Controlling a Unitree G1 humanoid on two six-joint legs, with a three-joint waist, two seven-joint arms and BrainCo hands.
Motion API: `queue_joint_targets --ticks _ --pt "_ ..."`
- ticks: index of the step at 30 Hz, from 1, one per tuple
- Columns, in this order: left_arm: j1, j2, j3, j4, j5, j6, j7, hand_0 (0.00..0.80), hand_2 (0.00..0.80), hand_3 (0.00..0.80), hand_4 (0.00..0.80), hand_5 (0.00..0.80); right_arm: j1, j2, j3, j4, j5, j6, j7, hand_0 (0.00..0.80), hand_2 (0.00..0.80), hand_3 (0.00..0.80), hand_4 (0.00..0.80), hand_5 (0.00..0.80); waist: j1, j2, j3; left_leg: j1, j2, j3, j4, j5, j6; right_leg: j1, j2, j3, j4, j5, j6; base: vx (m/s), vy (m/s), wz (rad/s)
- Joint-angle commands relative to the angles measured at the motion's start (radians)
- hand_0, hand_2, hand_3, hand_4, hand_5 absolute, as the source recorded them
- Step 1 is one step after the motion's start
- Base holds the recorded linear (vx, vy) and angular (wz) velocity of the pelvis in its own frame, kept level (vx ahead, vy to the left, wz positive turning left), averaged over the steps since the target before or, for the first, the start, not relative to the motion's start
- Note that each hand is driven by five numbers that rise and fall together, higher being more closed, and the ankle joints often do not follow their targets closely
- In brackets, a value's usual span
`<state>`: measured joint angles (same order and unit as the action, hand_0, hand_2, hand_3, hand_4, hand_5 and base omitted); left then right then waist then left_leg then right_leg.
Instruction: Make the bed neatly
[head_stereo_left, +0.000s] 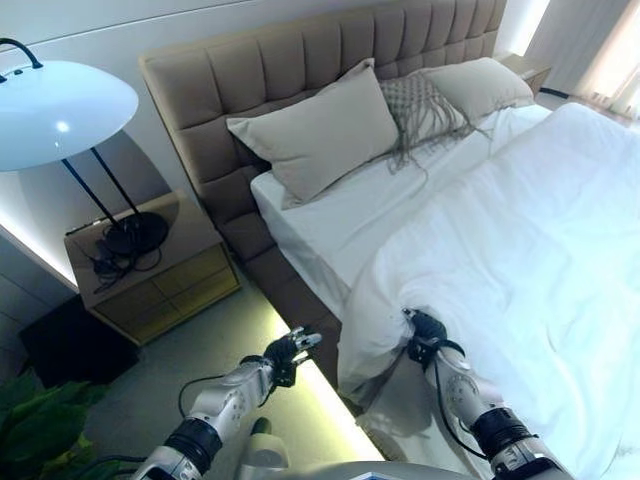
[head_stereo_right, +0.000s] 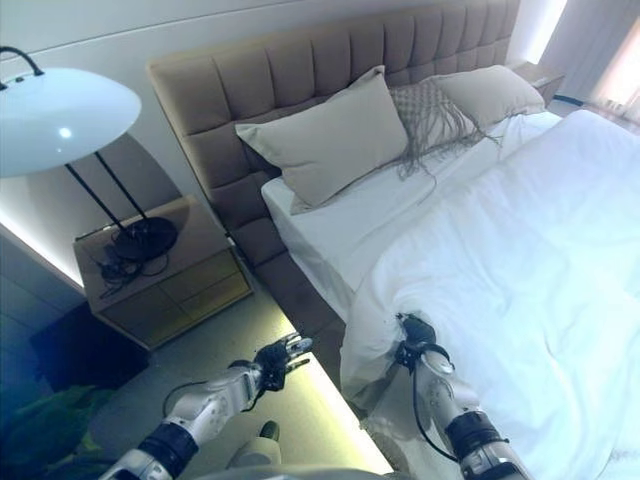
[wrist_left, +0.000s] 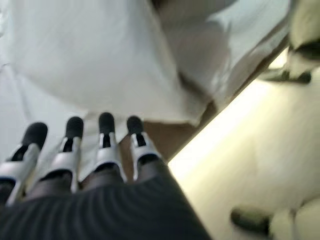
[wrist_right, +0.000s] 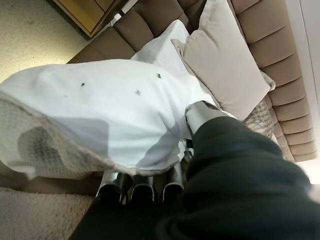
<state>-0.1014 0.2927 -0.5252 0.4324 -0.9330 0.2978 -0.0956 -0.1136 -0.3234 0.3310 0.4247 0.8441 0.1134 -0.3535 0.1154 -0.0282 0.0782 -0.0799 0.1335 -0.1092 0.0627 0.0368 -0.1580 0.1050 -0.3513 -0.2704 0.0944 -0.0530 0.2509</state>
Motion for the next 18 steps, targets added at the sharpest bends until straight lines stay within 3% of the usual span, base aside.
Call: queue_joint_targets --ticks 1,9,18 --pt "-0.088 -0.043 -0.037 -0.014 -0.183 0.012 0.001 0.000 0.000 0.000 0.000 0.000 -0.039 0.034 0.057 -0.172 -0.010 -0.050 0.037 0.800 0.800 0.800 0.800 0.800 0.015 -0.006 -0.012 0.057 0.070 0.049 0.045 -0.021 0.038 -0.118 -0.060 0.034 0.066 0.124 0.011 0.018 -0.038 0.01" --pt "-0.079 -0.058 -0.046 0.044 -0.172 -0.022 0.076 0.000 0.000 0.000 0.000 0.000 -0.085 0.054 0.160 -0.210 -0.068 0.013 0.037 0.800 0.800 0.800 0.800 0.800 0.009 0.000 -0.018 0.063 0.079 0.046 0.042 -0.016 0.032 -0.120 -0.058 0.058 0.063 0.123 0.011 0.039 0.024 -0.03" --pt "-0.045 -0.045 0.004 0.115 -0.227 -0.035 0.032 0.000 0.000 0.000 0.000 0.000 -0.142 0.105 0.199 -0.165 -0.012 -0.026 -0.040 0.800 0.800 0.800 0.800 0.800 0.069 -0.002 0.000 0.036 0.054 -0.004 0.058 -0.002 0.026 -0.101 -0.089 -0.012 0.093 0.124 0.002 0.045 0.075 0.05"
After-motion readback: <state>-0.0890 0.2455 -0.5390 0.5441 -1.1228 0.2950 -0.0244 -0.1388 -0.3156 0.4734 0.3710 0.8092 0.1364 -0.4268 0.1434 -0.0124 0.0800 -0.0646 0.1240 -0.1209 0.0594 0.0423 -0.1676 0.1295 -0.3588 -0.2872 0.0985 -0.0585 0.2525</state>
